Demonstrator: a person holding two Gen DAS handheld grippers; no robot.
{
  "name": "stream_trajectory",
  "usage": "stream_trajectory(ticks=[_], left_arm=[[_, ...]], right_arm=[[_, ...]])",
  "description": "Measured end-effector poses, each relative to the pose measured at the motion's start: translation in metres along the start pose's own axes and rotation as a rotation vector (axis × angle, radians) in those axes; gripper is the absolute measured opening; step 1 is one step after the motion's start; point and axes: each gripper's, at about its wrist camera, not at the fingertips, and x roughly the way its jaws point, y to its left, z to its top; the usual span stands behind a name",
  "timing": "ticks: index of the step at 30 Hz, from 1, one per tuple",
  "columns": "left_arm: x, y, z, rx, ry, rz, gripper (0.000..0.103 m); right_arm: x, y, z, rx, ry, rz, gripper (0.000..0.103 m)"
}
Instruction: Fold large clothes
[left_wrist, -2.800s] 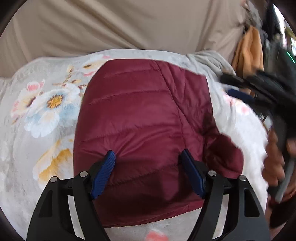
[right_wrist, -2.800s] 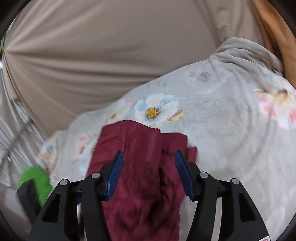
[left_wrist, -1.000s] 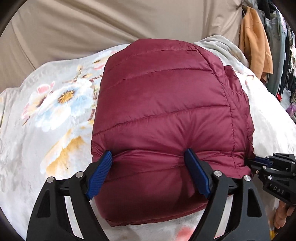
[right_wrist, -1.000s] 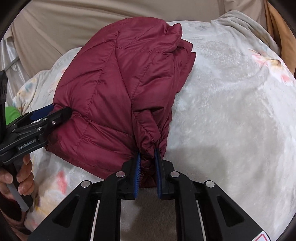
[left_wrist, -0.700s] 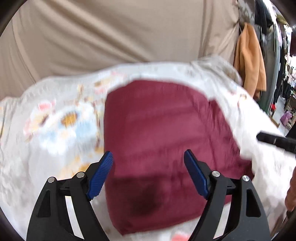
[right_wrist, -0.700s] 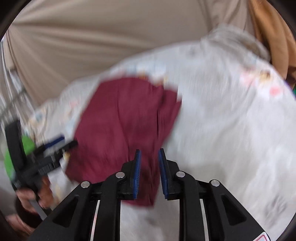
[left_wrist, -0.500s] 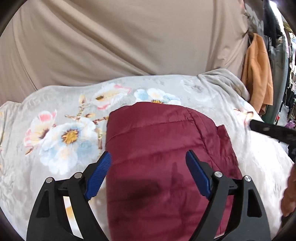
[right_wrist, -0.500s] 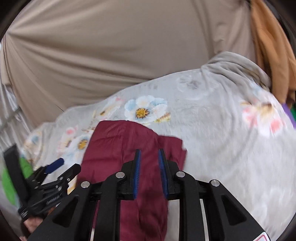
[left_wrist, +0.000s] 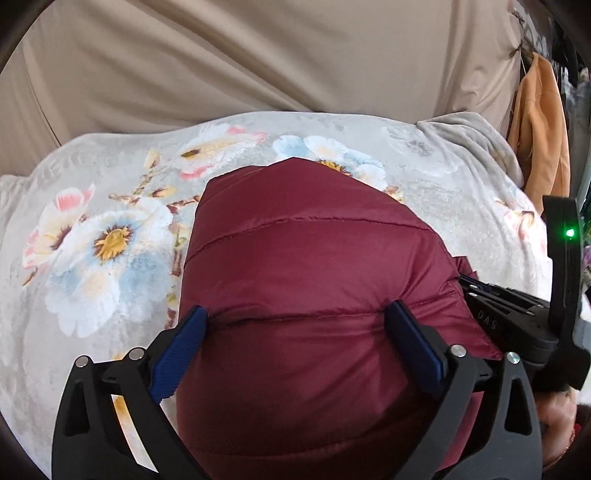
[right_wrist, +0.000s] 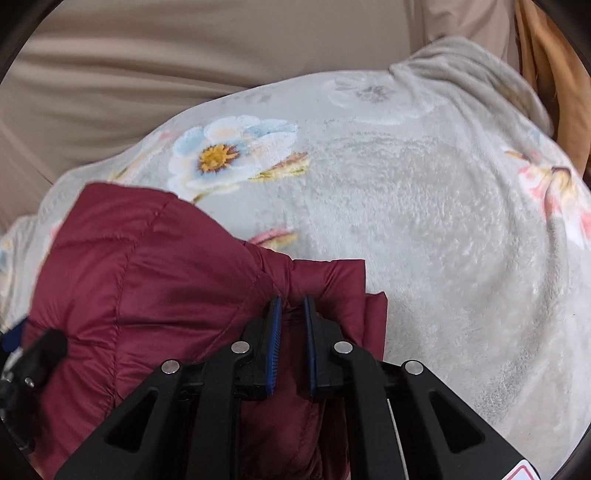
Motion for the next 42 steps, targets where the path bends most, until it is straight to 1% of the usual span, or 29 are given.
stream_trajectory(ticks=[2,5,7,8,9,11,13,14,17,19,21,24,26,27,29,31,32,33,34,35,36,37,39,41,42], left_arm=[[0.002,-0.004,-0.004,0.016,-0.012,0.026,0.096],[0.005,-0.006,-0.004,0.027,-0.007,0.046,0.098],[0.006,-0.007,-0.004,0.037,-0.002,0.058,0.098],[0.006,-0.008,-0.004,0.041,-0.002,0.063,0.098],[0.006,-0.008,-0.005,0.043,-0.002,0.066,0.098],[0.006,-0.007,-0.005,0.041,-0.001,0.066,0.098],[0.006,-0.008,-0.005,0.041,-0.001,0.069,0.098],[0.006,-0.007,-0.005,0.044,-0.002,0.069,0.098],[0.006,-0.007,-0.006,0.045,-0.003,0.074,0.098],[0.005,-0.008,-0.006,0.049,-0.001,0.071,0.098],[0.004,-0.01,-0.007,0.059,-0.003,0.081,0.098],[0.004,-0.01,-0.008,0.053,0.005,0.089,0.098],[-0.002,-0.003,-0.007,0.03,0.027,0.058,0.098],[-0.009,0.006,-0.007,-0.004,0.041,0.029,0.098],[-0.027,0.025,-0.011,-0.061,0.055,-0.027,0.097],[-0.04,0.038,-0.015,-0.079,0.058,-0.047,0.097],[-0.045,0.045,-0.018,-0.081,0.062,-0.046,0.097],[-0.049,0.054,-0.023,-0.085,0.079,-0.057,0.097],[-0.049,0.061,-0.028,-0.098,0.108,-0.087,0.097],[-0.048,0.065,-0.032,-0.115,0.136,-0.112,0.097],[-0.044,0.074,-0.038,-0.156,0.183,-0.156,0.097],[-0.04,0.081,-0.044,-0.199,0.212,-0.199,0.097],[-0.035,0.087,-0.051,-0.243,0.237,-0.242,0.098],[-0.029,0.091,-0.056,-0.27,0.243,-0.283,0.098],[-0.026,0.09,-0.057,-0.281,0.252,-0.31,0.098]], right_arm=[[0.001,0.001,0.0,-0.007,0.003,-0.003,0.007],[0.0,-0.004,0.005,0.004,0.015,0.02,0.007],[-0.016,-0.012,0.009,0.075,0.013,0.028,0.01],[-0.035,-0.014,0.01,0.117,0.003,0.076,0.013],[-0.052,-0.015,0.01,0.118,-0.006,0.117,0.019],[-0.083,-0.011,0.004,0.067,-0.019,0.147,0.019],[-0.11,-0.004,-0.016,-0.005,-0.017,0.148,0.019],[-0.115,-0.002,-0.025,-0.03,-0.003,0.147,0.019],[-0.108,0.003,-0.058,-0.077,0.076,0.127,0.019],[-0.094,0.001,-0.076,-0.072,0.096,0.124,0.019],[-0.088,-0.001,-0.083,-0.052,0.088,0.138,0.019],[-0.083,0.0,-0.082,-0.047,0.092,0.143,0.019],[-0.091,-0.001,-0.08,-0.04,0.094,0.138,0.019],[-0.096,-0.002,-0.079,-0.029,0.092,0.138,0.021],[-0.114,-0.013,-0.076,0.018,0.053,0.15,0.03],[-0.126,-0.025,-0.073,0.072,0.015,0.173,0.063],[-0.128,-0.033,-0.07,0.106,0.011,0.199,0.068],[-0.126,-0.039,-0.068,0.132,0.025,0.223,0.07],[-0.121,-0.043,-0.067,0.154,0.049,0.245,0.07],[-0.111,-0.047,-0.066,0.18,0.091,0.274,0.07],[-0.1,-0.048,-0.066,0.198,0.134,0.304,0.07],[-0.086,-0.048,-0.068,0.215,0.189,0.343,0.07],[-0.07,-0.045,-0.072,0.246,0.244,0.404,0.071],[-0.062,-0.045,-0.075,0.276,0.257,0.447,0.074],[-0.061,-0.045,-0.075,0.278,0.254,0.455,0.075]])
